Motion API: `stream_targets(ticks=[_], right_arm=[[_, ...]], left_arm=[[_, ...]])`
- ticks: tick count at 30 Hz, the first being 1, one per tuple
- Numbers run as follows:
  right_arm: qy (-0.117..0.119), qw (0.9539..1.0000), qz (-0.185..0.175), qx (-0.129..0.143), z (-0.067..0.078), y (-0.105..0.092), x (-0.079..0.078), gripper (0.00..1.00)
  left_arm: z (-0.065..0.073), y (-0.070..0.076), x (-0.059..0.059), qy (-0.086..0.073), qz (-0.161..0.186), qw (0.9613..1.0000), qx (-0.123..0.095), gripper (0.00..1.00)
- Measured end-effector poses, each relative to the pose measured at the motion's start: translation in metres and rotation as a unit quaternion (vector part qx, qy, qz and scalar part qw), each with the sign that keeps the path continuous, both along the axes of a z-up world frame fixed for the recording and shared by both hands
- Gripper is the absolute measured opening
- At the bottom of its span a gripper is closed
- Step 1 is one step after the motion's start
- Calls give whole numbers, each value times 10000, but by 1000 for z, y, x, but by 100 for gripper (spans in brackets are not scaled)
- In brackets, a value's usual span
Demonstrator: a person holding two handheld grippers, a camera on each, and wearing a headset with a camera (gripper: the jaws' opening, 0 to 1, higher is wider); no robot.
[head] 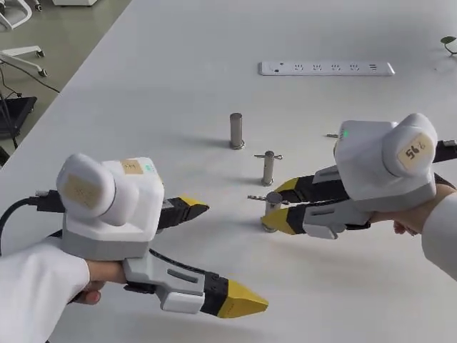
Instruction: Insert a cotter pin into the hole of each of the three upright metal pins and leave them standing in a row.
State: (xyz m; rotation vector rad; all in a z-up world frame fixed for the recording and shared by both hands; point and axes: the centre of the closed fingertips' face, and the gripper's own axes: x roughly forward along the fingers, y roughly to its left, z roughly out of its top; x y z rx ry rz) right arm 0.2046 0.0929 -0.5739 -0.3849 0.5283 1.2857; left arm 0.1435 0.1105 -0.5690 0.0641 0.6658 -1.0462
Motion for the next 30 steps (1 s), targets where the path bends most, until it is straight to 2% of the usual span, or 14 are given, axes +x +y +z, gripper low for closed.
stream_targets(ticks=[6, 12, 18, 19, 20, 21, 24, 28, 30], right_arm=[[20, 10000, -35, -2, -1, -2, 3, 9], [115, 9999, 38, 22, -1, -2, 2, 9], [-43, 9999, 115, 37, 0, -2, 1, 8], [-74, 9999, 117, 40, 0, -2, 2, 8], [-114, 9999, 114, 30, 0, -3, 2, 8], [-185, 9997, 134, -5, 0, -4, 4, 8], [-135, 9998, 112, -15, 1, -8, 8, 8], [-178, 9998, 98, -30, 1, -19, 17, 8], [-225, 9997, 26, 41, 7, -27, 27, 8]], left_arm=[[3, -2, 1, -12, 49, 9999, -93, 99], [8, 2, 5, -15, 180, 9997, -145, 99], [8, 4, 2, -40, 167, 9998, -69, 99], [9, 3, 2, -97, 154, 9998, -69, 99], [11, 3, 3, -229, 139, 9996, -39, 99], [12, 3, 4, -249, 154, 9996, -45, 99], [14, 3, 5, -223, 209, 9995, -121, 99], [14, 4, 6, -246, 231, 9994, -92, 98], [17, 3, 6, -260, 224, 9993, -153, 98]])
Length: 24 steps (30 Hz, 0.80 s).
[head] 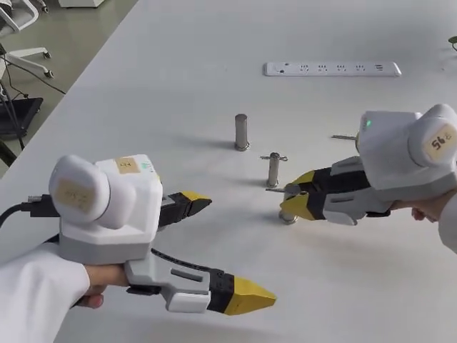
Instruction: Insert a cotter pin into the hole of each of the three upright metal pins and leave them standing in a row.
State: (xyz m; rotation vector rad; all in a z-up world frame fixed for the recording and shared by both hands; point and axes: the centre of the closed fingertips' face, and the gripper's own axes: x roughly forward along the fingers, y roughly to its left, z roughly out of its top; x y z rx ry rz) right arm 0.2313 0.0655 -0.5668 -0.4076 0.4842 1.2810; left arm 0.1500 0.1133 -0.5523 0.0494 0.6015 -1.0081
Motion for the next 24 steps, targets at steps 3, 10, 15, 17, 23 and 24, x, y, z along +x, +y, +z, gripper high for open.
stream_targets(ticks=[3, 10, 15, 17, 23, 24], right_arm=[[19, 9999, -120, 51, 6, -10, 11, 8], [-64, 9999, -89, -63, 7, -34, 33, 8], [22, 9999, -162, -55, 4, -42, 42, 8], [29, 9999, -154, -66, 1, -43, 43, 8], [33, 9999, -118, -97, -2, -43, 42, 8], [31, 9999, -112, -90, -2, -42, 42, 8]], left_arm=[[5, -3, 0, -40, -13, 10000, -64, 96], [8, -9, 2, 5, 36, 9997, -223, 97], [4, -11, 0, 65, 60, 9997, -240, 98], [4, -11, -2, 91, 55, 9997, -238, 99], [5, -9, -4, 117, 119, 9996, -240, 99], [5, -9, -4, 123, 125, 9996, -241, 99]])
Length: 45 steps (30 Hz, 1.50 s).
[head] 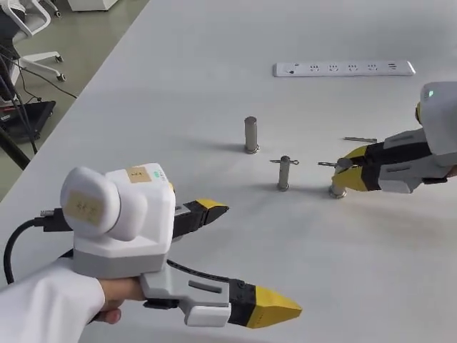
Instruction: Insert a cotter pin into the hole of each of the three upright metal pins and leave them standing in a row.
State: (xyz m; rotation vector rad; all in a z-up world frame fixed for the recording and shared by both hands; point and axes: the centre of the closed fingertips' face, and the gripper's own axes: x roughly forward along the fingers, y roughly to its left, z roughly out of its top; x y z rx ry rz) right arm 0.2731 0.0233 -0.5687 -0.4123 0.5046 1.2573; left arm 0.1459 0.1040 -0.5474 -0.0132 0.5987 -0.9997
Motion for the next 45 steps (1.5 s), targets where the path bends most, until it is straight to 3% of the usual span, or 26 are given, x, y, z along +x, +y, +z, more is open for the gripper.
stream_targets(ticks=[8, 21, 23, 31, 36, 39, 41, 45], right_arm=[[-56, 9999, 74, 80, 0, 4, 5, 8], [105, 9995, 105, 290, 1, 5, 7, 9], [110, 9990, 53, 421, 6, 7, 7, 11], [-7, 9985, -139, 525, 22, 0, 3, 23], [-225, 9935, -428, 1029, 56, -1, -5, 31], [-320, 9899, -691, 1199, 70, -5, -8, 43], [-262, 9896, -789, 1174, 72, -9, -13, 57], [-425, 9918, -921, 779, 66, -25, -22, 58]], left_arm=[[-3, 4, -4, 89, 37, 9999, 87, 99], [-6, 4, -9, 122, 37, 9998, 176, 98], [-6, 4, -9, 122, 28, 9998, 166, 98], [-4, 4, -10, 114, 54, 9998, 155, 99], [-2, 6, -8, 47, 92, 9998, 156, 99], [1, 7, -7, 21, 139, 9998, 117, 99], [2, 8, -5, 10, 168, 9998, 91, 99], [1, 13, -1, -4, 281, 9995, 142, 99]])
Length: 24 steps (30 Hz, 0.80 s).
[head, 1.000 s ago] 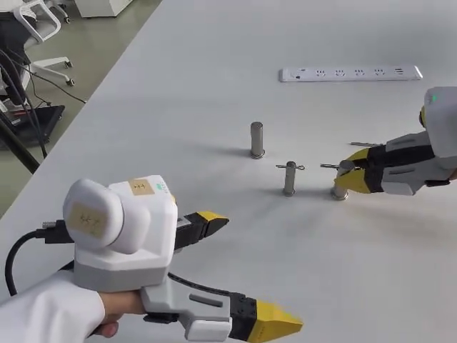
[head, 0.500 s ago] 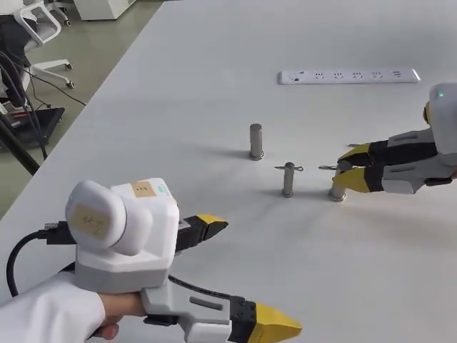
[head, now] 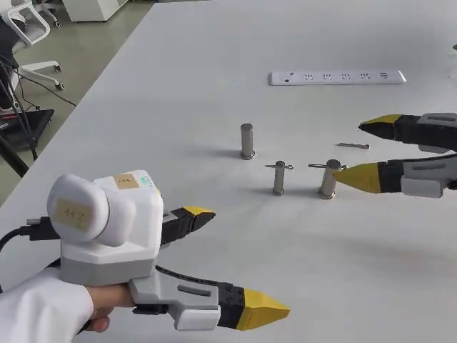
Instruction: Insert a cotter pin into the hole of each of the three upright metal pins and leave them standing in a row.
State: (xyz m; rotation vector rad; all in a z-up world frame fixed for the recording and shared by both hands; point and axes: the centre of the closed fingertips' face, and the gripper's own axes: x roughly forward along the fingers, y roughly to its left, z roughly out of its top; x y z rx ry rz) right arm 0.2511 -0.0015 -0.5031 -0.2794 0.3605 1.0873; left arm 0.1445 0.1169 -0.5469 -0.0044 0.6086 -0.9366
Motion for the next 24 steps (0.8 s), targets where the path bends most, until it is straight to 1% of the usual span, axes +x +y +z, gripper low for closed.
stream_targets(ticks=[2, 5, 8, 10, 11, 13, 14, 15, 19, 20, 22, 24], right_arm=[[84, 9999, -70, 64, 0, -5, -6, 60], [141, 9996, -220, 67, -1, -14, -13, 64], [213, 9991, -361, 77, -2, -22, -22, 70], [221, 9980, -591, -46, -6, -32, -23, 76], [248, 9976, -639, -63, -7, -34, -23, 79], [308, 9963, -807, 10, -8, -41, -25, 84], [318, 9960, -831, 26, -8, -42, -25, 85], [407, 9950, -912, 84, -10, -44, -25, 88], [520, 9927, -1071, 169, -12, -46, -26, 94], [579, 9920, -1102, 208, -13, -46, -28, 95], [657, 9903, -1169, 374, -11, -43, -29, 99], [721, 9899, -1149, 412, -11, -41, -33, 98]], left_arm=[[0, 2, 2, -3, 78, 10000, -22, 99], [2, 4, 4, -21, 167, 9998, -85, 99], [3, 7, 6, -35, 249, 9996, -142, 99], [4, 9, 8, -52, 317, 9993, -175, 99], [5, 10, 9, -58, 333, 9992, -194, 99], [6, 11, 10, -64, 375, 9990, -224, 99], [6, 12, 11, -71, 402, 9989, -236, 99], [6, 13, 12, -67, 419, 9988, -245, 99], [5, 15, 12, -50, 452, 9986, -251, 99], [5, 15, 12, -49, 452, 9987, -251, 99], [5, 14, 11, -27, 443, 9986, -270, 99], [3, 14, 10, -10, 409, 9988, -250, 99]])
